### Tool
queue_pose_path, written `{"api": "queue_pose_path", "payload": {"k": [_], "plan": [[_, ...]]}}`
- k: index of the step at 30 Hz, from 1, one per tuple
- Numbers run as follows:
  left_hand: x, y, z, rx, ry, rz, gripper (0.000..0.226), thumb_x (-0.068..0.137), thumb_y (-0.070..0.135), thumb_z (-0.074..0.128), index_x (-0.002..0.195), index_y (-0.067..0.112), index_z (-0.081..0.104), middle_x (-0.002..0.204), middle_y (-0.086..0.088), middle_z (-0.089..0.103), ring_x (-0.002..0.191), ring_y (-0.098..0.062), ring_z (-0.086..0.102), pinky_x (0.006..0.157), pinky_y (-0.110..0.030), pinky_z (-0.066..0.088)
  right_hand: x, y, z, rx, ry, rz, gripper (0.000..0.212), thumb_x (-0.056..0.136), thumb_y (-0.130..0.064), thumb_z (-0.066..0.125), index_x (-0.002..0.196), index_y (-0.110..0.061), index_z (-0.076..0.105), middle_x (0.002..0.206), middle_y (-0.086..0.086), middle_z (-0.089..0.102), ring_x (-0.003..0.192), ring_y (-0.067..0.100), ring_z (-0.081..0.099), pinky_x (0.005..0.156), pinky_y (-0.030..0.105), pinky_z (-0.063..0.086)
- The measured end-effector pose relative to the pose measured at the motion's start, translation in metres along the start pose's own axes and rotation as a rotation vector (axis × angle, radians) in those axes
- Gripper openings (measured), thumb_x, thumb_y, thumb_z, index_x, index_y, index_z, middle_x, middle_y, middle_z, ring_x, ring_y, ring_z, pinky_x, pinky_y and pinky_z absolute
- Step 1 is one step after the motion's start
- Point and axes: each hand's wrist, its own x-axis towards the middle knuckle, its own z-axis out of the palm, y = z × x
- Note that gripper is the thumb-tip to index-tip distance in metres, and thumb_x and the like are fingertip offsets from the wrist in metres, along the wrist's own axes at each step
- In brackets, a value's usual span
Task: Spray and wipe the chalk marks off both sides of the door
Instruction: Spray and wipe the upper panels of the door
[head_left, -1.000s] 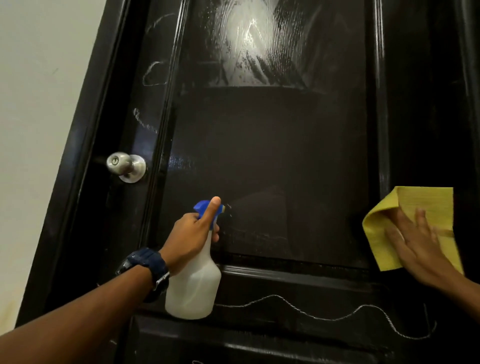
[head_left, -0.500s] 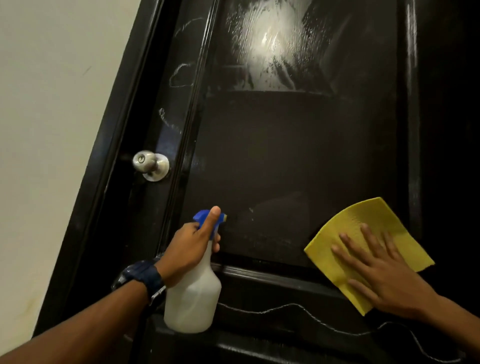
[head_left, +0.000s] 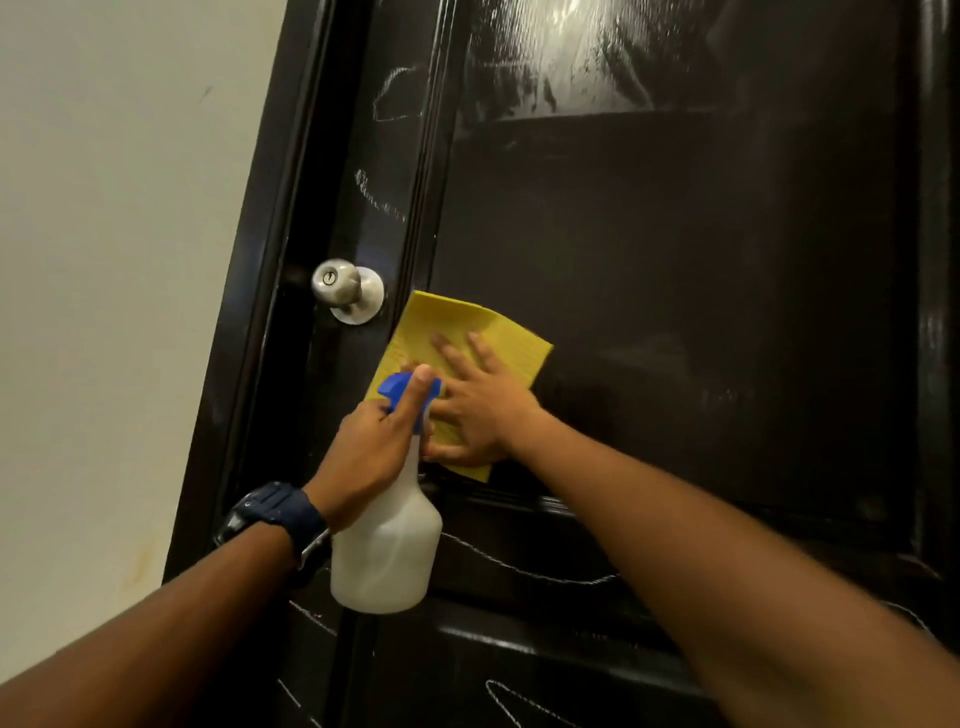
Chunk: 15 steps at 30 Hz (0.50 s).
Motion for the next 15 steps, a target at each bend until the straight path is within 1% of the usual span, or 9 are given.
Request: {"api": "queue_pose_path", "payload": {"k": [1,2,3,5,7,9,11,13,15], "plan": [[-0.001,0.000,-0.001,0.013,0.028,0.011,0.071,0.097,0.064,0.036,0.061,0.007,0.058,0.042,0.006,0.056,0.040,0.000,0.052,0.047,-0.012,0.038,0.011,-0.008,-0.006,0.008,0.007,0.016,0.065,0.091,-0.074,0.033,0.141,-0.038,0.054,0.169,-0.004,0.007,0.153,0.038,-0.015,0.118,0.065,-0.006],[-0.002,-0.001,-0.003,0.016,0.047,0.024,0.066,0.100,0.058,0.036,0.059,0.010,0.055,0.038,0.008,0.053,0.036,0.001,0.049,0.043,-0.009,0.034,0.016,-0.013,-0.009,0.016,0.021,0.023,0.065,0.091,-0.074,0.033,0.138,-0.036,0.058,0.169,-0.004,0.008,0.153,0.038,-0.014,0.118,0.064,-0.005],[-0.002,-0.001,-0.004,0.018,0.051,0.033,0.065,0.101,0.056,0.036,0.059,0.010,0.055,0.038,0.008,0.052,0.035,0.002,0.048,0.041,-0.008,0.033,0.017,-0.014,-0.008,0.018,0.032,0.015,0.067,0.091,-0.074,0.033,0.140,-0.035,0.055,0.169,-0.004,0.008,0.153,0.038,-0.013,0.118,0.064,-0.004],[-0.007,-0.002,-0.004,0.000,0.033,0.026,0.069,0.099,0.060,0.037,0.065,0.006,0.061,0.045,0.005,0.060,0.041,0.002,0.053,0.050,-0.011,0.039,0.005,-0.003,0.003,-0.004,0.058,-0.042,0.071,0.091,-0.075,0.036,0.150,-0.036,0.041,0.169,-0.002,0.006,0.154,0.035,-0.011,0.120,0.061,-0.003],[-0.010,-0.003,0.001,-0.046,-0.011,0.024,0.076,0.095,0.068,0.036,0.077,0.002,0.069,0.064,-0.003,0.071,0.054,-0.004,0.061,0.064,-0.023,0.044,-0.028,0.021,0.019,-0.010,0.083,-0.049,0.078,0.090,-0.076,0.038,0.157,-0.039,0.021,0.169,-0.003,0.001,0.155,0.032,-0.009,0.122,0.057,-0.004],[-0.009,-0.002,0.004,-0.076,-0.040,0.028,0.076,0.094,0.069,0.034,0.083,0.002,0.069,0.071,-0.007,0.072,0.060,-0.009,0.064,0.069,-0.028,0.045,-0.088,0.053,0.038,-0.005,0.110,0.046,0.083,0.089,-0.079,0.036,0.159,-0.043,0.008,0.169,-0.005,-0.003,0.155,0.031,-0.010,0.123,0.055,-0.003],[-0.006,0.004,0.007,-0.104,-0.061,0.043,0.075,0.094,0.070,0.034,0.087,0.003,0.068,0.073,-0.006,0.071,0.062,-0.011,0.065,0.071,-0.031,0.048,-0.174,0.090,0.053,-0.021,0.085,0.196,0.084,0.088,-0.082,0.031,0.159,-0.045,0.003,0.169,-0.005,-0.005,0.155,0.030,-0.010,0.123,0.054,0.002],[-0.002,0.011,0.011,-0.121,-0.061,0.054,0.076,0.093,0.071,0.034,0.087,0.004,0.069,0.073,-0.006,0.071,0.063,-0.013,0.065,0.072,-0.031,0.049,-0.261,0.124,0.057,-0.047,-0.001,0.338,0.085,0.086,-0.084,0.029,0.159,-0.044,0.007,0.170,-0.003,0.002,0.155,0.031,-0.006,0.121,0.054,0.007],[0.000,0.018,0.013,-0.109,-0.061,0.063,0.075,0.094,0.071,0.034,0.084,0.006,0.069,0.074,-0.008,0.072,0.063,-0.013,0.065,0.072,-0.030,0.049,-0.320,0.146,0.056,-0.076,-0.139,0.400,0.086,0.086,-0.085,0.029,0.158,-0.039,0.022,0.169,0.001,0.010,0.155,0.034,0.000,0.120,0.053,0.008]]}}
